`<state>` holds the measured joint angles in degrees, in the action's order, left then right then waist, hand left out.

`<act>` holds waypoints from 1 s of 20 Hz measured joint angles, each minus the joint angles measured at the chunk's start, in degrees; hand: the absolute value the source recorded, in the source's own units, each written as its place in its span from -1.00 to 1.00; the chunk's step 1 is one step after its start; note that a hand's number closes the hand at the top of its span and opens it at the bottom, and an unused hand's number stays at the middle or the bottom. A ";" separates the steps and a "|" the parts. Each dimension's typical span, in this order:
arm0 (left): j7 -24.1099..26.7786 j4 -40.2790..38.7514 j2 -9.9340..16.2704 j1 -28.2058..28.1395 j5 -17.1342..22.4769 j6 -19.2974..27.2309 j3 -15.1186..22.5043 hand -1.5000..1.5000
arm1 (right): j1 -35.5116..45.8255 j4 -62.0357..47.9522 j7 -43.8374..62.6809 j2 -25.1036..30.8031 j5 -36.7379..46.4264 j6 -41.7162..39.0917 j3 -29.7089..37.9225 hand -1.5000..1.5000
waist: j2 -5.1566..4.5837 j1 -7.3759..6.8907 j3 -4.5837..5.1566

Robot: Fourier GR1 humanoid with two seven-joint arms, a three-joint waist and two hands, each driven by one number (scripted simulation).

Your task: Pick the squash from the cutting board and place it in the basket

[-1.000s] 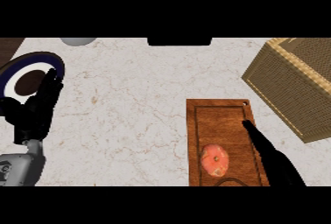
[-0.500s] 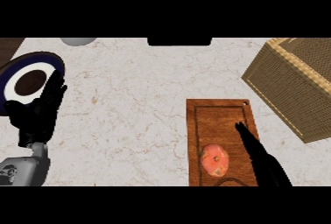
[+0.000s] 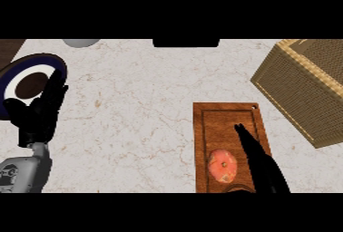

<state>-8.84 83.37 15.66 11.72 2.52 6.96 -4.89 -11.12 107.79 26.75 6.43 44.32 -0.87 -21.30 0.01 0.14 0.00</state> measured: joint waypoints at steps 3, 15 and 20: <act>0.04 -0.04 -0.33 0.07 -0.21 -0.73 -0.44 0.00 | -0.17 -2.24 -0.49 -0.11 1.31 0.84 0.04 -1.00 | 0.01 -0.02 0.00; 0.15 1.55 -2.37 -1.24 -2.27 -2.03 -1.68 0.00 | 2.46 -8.52 -2.70 -1.36 2.73 1.56 1.62 -1.00 | 0.02 -0.06 0.02; -0.19 2.64 -3.35 -2.03 -3.35 -1.71 -1.52 0.00 | 4.02 -12.87 -4.22 -2.23 3.33 2.45 2.26 -1.00 | 0.15 -0.08 0.17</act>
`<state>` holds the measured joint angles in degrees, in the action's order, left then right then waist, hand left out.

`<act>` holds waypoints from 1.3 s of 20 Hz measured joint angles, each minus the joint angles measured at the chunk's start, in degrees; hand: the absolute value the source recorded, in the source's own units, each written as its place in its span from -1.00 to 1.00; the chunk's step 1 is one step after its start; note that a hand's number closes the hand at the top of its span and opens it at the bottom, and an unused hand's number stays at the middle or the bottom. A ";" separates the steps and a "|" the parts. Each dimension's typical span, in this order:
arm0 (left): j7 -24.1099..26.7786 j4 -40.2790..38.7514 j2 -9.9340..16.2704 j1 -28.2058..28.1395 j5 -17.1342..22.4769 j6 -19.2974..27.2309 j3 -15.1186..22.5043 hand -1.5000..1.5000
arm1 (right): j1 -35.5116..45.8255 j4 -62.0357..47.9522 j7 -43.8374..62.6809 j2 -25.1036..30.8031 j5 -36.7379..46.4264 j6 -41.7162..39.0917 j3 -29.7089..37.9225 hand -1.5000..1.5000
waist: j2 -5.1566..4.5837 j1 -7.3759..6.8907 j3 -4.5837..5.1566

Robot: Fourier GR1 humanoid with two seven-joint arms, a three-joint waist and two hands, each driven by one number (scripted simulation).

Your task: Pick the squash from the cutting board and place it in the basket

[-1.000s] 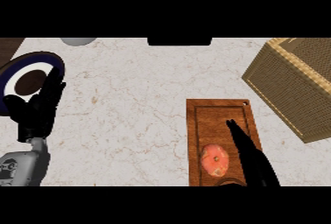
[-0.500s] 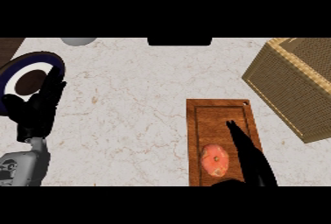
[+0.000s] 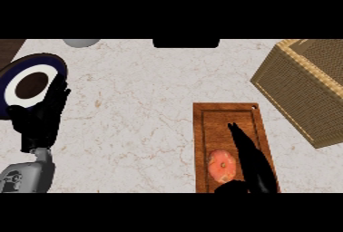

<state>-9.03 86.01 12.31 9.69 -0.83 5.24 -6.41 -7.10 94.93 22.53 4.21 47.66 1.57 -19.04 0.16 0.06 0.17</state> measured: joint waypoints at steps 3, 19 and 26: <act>-1.05 0.57 0.32 0.24 0.15 -0.88 -0.55 0.00 | -0.74 -0.18 0.10 -0.23 0.12 -1.03 -0.95 -1.00 | 0.04 0.07 0.05; 0.33 -3.22 0.24 2.73 0.07 -1.76 -2.25 0.00 | 0.88 -4.86 -8.00 1.48 -0.99 -3.35 -1.21 1.00 | 0.79 0.29 0.85; 0.00 -1.94 -0.94 3.09 -0.58 -1.72 -0.54 0.00 | 8.85 -11.30 2.30 -1.13 -2.88 5.11 -0.36 1.00 | 0.66 -1.36 1.16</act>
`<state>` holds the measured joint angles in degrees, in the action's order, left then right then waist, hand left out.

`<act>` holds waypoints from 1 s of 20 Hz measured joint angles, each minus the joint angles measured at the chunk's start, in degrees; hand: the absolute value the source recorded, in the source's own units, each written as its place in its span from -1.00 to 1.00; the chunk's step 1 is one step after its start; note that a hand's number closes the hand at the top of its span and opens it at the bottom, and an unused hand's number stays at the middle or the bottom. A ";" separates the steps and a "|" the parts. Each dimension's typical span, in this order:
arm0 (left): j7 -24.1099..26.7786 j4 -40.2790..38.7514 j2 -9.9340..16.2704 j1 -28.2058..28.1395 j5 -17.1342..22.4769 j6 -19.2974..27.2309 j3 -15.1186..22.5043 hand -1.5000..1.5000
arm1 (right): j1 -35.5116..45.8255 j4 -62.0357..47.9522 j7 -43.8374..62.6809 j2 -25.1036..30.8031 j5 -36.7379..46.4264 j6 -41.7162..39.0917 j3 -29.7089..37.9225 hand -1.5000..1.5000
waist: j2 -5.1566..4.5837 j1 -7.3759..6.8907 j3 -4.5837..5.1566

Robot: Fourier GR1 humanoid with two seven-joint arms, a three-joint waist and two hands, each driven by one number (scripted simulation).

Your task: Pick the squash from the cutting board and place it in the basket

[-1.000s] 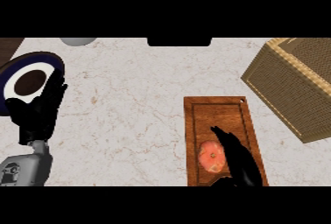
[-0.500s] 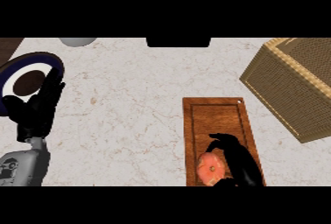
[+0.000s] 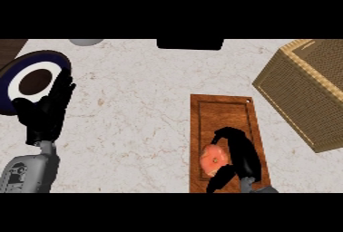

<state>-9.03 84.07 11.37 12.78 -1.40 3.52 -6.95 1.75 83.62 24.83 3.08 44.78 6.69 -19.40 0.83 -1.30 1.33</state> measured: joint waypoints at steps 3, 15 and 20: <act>-0.10 -0.12 0.06 1.04 0.09 -0.43 0.29 0.00 | 4.87 -3.55 4.92 -0.55 -2.19 6.14 -0.15 1.00 | -0.40 -1.29 -0.19; -0.51 -1.28 -0.51 1.73 -0.64 0.08 0.78 0.00 | 25.71 -16.23 4.60 -2.87 -12.62 41.90 -4.34 1.00 | -1.29 -1.70 -1.37; -1.10 -1.21 0.77 1.54 -0.17 -0.12 -0.80 0.00 | 36.48 -20.64 13.02 -2.86 -7.40 44.96 -5.22 1.00 | -0.91 -0.29 -1.30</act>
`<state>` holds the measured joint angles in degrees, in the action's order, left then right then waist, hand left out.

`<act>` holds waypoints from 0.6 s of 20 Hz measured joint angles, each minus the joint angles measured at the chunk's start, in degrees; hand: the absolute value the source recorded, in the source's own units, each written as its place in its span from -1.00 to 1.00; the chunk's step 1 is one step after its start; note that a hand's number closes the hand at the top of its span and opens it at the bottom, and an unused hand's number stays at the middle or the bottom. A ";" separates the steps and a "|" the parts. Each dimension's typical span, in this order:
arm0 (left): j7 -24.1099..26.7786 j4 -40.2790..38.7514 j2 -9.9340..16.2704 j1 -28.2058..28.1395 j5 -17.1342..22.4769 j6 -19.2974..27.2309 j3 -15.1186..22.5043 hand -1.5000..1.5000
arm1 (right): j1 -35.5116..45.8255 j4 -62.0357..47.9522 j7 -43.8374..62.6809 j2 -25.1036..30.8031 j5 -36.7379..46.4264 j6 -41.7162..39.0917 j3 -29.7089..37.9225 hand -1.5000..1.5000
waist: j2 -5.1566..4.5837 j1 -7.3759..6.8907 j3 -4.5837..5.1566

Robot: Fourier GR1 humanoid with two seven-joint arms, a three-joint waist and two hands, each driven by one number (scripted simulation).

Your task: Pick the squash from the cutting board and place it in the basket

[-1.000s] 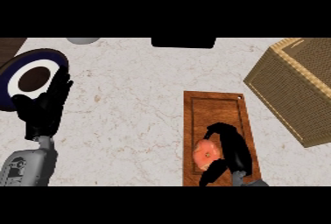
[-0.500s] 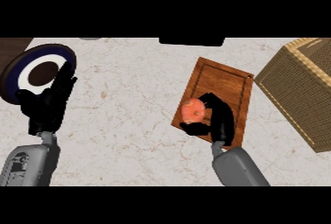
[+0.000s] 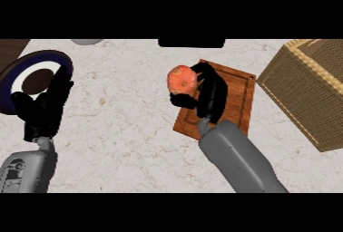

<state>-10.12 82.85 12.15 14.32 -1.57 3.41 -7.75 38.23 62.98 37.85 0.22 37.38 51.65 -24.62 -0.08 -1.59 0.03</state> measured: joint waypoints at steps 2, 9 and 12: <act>0.76 0.58 0.11 -1.60 0.23 -0.28 -0.31 0.00 | 4.08 -0.95 4.45 -0.02 3.19 -1.28 1.83 1.00 | 0.16 0.46 0.02; 0.36 2.92 -0.72 -3.71 -0.27 0.53 0.03 0.00 | 11.32 -0.66 11.84 1.06 9.98 -3.61 10.06 1.00 | 0.22 1.22 0.00; 0.79 2.20 -0.04 -3.25 0.30 -0.38 -0.59 0.00 | 14.80 -0.82 13.49 2.76 11.19 -4.47 13.99 1.00 | 0.16 1.35 0.00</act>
<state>-9.33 85.06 12.10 11.06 -1.28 3.03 -8.34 53.03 62.16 51.34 2.99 48.57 47.17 -10.63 0.08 -0.24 0.03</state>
